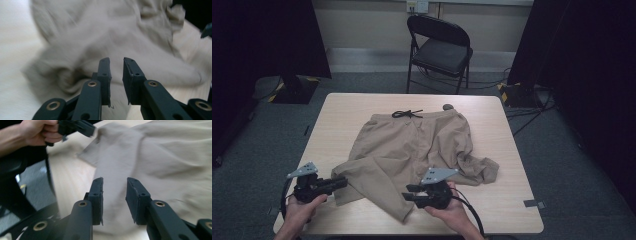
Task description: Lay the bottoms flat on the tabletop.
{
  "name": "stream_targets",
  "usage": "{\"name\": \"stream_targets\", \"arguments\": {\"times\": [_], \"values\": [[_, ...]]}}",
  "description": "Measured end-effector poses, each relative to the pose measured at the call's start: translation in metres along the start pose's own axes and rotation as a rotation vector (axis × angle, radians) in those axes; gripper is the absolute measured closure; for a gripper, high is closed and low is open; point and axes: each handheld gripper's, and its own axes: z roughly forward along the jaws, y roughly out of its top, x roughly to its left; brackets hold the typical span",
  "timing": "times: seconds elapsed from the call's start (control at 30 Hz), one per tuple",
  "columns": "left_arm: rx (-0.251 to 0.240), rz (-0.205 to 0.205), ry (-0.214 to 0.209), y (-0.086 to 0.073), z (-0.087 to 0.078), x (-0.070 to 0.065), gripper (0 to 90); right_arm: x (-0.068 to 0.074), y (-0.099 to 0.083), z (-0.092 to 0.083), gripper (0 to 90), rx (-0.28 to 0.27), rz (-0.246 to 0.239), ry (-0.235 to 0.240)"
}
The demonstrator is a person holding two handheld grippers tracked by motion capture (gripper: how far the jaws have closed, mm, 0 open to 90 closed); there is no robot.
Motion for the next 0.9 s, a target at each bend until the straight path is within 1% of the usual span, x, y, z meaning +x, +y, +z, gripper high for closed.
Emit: {"name": "stream_targets", "arguments": {"times": [0.03, 0.07, 0.1, 0.13, 0.17, 0.2, 0.23, 0.27, 0.3, 0.33, 0.4, 0.43, 0.47, 0.5, 0.57, 0.6, 0.67, 0.7, 0.73, 0.77, 0.8, 0.83, 0.87, 0.9], "values": [[0.016, -0.002, 0.010, -0.002, 0.003, 0.001, 75.0, 0.002, 0.000, 0.005, 64.0, 0.013, -0.004, 0.005], [0.029, -0.013, 0.017, -0.004, 0.006, 0.002, 72.8, 0.003, -0.001, 0.011, 62.2, 0.024, -0.003, 0.010], [0.044, -0.020, 0.038, -0.005, 0.008, 0.003, 68.0, 0.002, -0.003, 0.017, 58.7, 0.039, -0.001, 0.014], [0.049, -0.025, 0.049, -0.006, 0.010, 0.004, 63.6, 0.000, -0.005, 0.024, 55.2, 0.055, 0.007, 0.010], [0.051, -0.023, 0.057, -0.007, 0.010, 0.005, 60.9, -0.002, -0.008, 0.030, 52.1, 0.071, 0.014, 0.000], [0.057, -0.010, 0.064, -0.007, 0.011, 0.005, 56.0, -0.005, -0.011, 0.035, 48.6, 0.083, 0.020, -0.013], [0.065, -0.008, 0.082, -0.008, 0.013, 0.003, 49.9, -0.008, -0.013, 0.039, 46.1, 0.092, 0.026, -0.022], [0.078, 0.003, 0.097, -0.008, 0.015, 0.003, 46.1, -0.010, -0.015, 0.042, 45.6, 0.105, 0.032, -0.029], [0.087, 0.001, 0.094, -0.009, 0.018, 0.003, 43.8, -0.012, -0.017, 0.046, 45.8, 0.113, 0.035, -0.036], [0.077, 0.017, 0.103, -0.010, 0.020, 0.002, 43.4, -0.013, -0.018, 0.049, 47.7, 0.120, 0.035, -0.042], [0.079, 0.027, 0.115, -0.009, 0.021, 0.001, 43.4, -0.013, -0.019, 0.054, 55.3, 0.133, 0.030, -0.040], [0.081, 0.047, 0.132, -0.009, 0.022, 0.000, 45.6, -0.013, -0.019, 0.056, 65.0, 0.132, 0.026, -0.037], [0.082, 0.074, 0.150, -0.010, 0.022, -0.001, 48.8, -0.012, -0.019, 0.057, 71.8, 0.131, 0.025, -0.032], [0.087, 0.091, 0.159, -0.010, 0.021, -0.001, 52.2, -0.012, -0.018, 0.058, 78.9, 0.132, 0.026, -0.034], [0.081, 0.088, 0.166, -0.010, 0.021, -0.001, 55.4, -0.015, -0.018, 0.059, 89.0, 0.124, 0.029, -0.045], [0.078, 0.078, 0.161, -0.010, 0.021, -0.001, 55.8, -0.017, -0.017, 0.058, 90.0, 0.110, 0.045, -0.041], [0.079, 0.078, 0.164, -0.010, 0.021, -0.001, 56.1, -0.022, -0.014, 0.055, 90.0, 0.082, 0.072, -0.026], [0.080, 0.078, 0.162, -0.010, 0.021, -0.001, 56.4, -0.022, -0.014, 0.055, 86.0, 0.084, 0.067, -0.018], [0.077, 0.079, 0.159, -0.010, 0.021, 0.000, 56.5, -0.020, -0.014, 0.056, 75.9, 0.090, 0.061, -0.018], [0.075, 0.079, 0.157, -0.011, 0.021, 0.000, 56.5, -0.018, -0.014, 0.059, 63.3, 0.106, 0.057, -0.040], [0.074, 0.077, 0.156, -0.011, 0.021, 0.000, 56.3, -0.017, -0.015, 0.062, 59.4, 0.118, 0.048, -0.051], [0.074, 0.075, 0.155, -0.011, 0.021, 0.000, 55.1, -0.017, -0.016, 0.064, 55.6, 0.123, 0.044, -0.051], [0.075, 0.084, 0.157, -0.011, 0.022, -0.001, 53.7, -0.017, -0.017, 0.067, 53.8, 0.128, 0.048, -0.053], [0.076, 0.091, 0.161, -0.011, 0.022, -0.002, 52.5, -0.017, -0.018, 0.070, 57.2, 0.126, 0.049, -0.051]]}}
